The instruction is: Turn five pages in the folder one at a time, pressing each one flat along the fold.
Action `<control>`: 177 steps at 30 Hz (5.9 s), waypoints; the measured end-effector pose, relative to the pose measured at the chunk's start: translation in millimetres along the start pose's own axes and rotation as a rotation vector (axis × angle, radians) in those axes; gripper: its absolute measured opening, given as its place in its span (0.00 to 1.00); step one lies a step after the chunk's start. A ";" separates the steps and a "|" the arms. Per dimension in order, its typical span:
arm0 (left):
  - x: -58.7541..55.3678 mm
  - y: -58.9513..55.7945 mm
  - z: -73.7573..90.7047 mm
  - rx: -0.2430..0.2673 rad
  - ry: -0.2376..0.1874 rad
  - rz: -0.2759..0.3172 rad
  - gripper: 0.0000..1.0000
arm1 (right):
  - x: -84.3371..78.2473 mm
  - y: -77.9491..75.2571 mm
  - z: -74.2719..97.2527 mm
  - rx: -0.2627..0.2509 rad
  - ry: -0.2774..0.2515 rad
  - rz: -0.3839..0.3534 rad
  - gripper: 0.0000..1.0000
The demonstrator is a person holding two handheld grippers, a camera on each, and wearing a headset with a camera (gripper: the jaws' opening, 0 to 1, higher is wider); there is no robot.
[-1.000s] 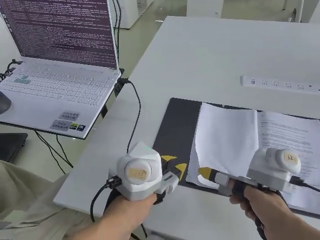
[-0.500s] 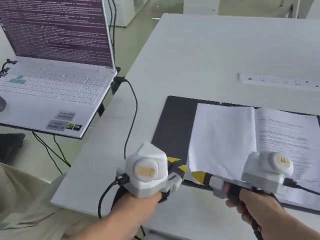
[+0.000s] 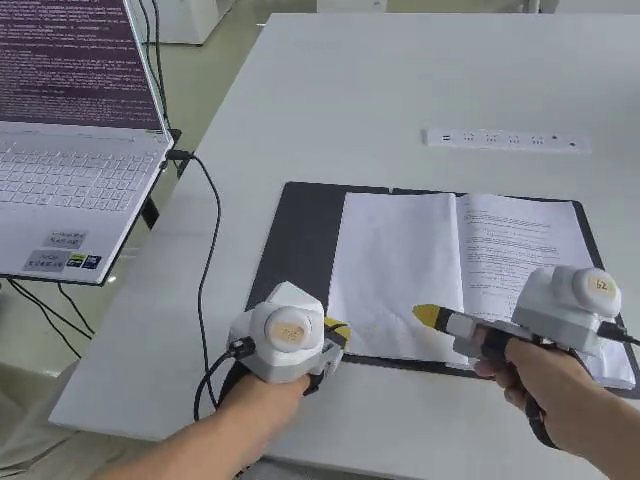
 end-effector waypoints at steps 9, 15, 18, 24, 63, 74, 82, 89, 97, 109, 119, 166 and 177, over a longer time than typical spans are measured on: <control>-9.1 -0.2 -4.6 0.033 0.007 0.043 0.00 | 42.1 -29.9 2.1 -0.002 -0.063 -0.100 0.00; -9.8 -0.6 -5.9 0.046 0.018 0.012 0.00 | 59.0 -44.6 -8.5 -0.016 -0.042 -0.192 0.00; -10.2 -1.0 -5.8 0.051 0.017 0.012 0.00 | 66.7 -54.6 -16.8 -0.029 -0.016 -0.228 0.00; -9.9 -1.7 -5.6 0.055 0.020 0.009 0.00 | 77.4 -68.9 -26.8 -0.030 -0.008 -0.333 0.00; -8.7 -3.0 -4.2 0.056 0.018 -0.015 0.00 | 161.7 -115.4 -71.0 0.047 -0.295 -0.735 0.00; -9.7 -2.0 -5.6 0.056 0.018 -0.017 0.00 | 158.4 -111.4 -70.9 0.030 -0.281 -0.714 0.00; -9.4 -1.7 -5.6 0.053 0.019 -0.013 0.00 | 137.2 -101.4 -58.2 0.068 -0.189 -0.720 0.00; -9.4 -2.2 -5.2 0.053 0.016 -0.006 0.00 | 116.0 -94.1 -46.4 0.105 -0.129 -0.713 0.00; -9.3 -2.1 -5.0 0.052 0.016 -0.010 0.00 | 81.6 -78.0 -28.7 0.137 -0.066 -0.697 0.00; -9.3 -2.6 -5.0 0.053 0.020 -0.029 0.00 | 35.0 -67.8 -7.5 0.164 0.008 -0.684 0.00; -9.2 -3.5 -5.0 0.058 0.026 -0.052 0.00 | -0.7 -60.0 9.6 0.166 0.057 -0.670 0.00; 35.3 -18.5 64.6 -0.033 -0.084 0.105 0.22 | -13.1 7.6 196.9 -0.260 -0.252 0.034 0.18; 45.1 -23.5 106.4 -0.022 -0.101 0.086 0.47 | -9.9 -0.4 239.5 -0.447 -0.308 0.149 0.33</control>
Point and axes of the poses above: the centre of the closed fingertips' face, and the gripper's own axes: z roughly backward along the fingers, y roughly to its left, x roughly out of its top, the point moved 8 cm from there along z, roughly backward along the fingers, and after that the axes turned 6 degrees about y, right-handed, at the moved point
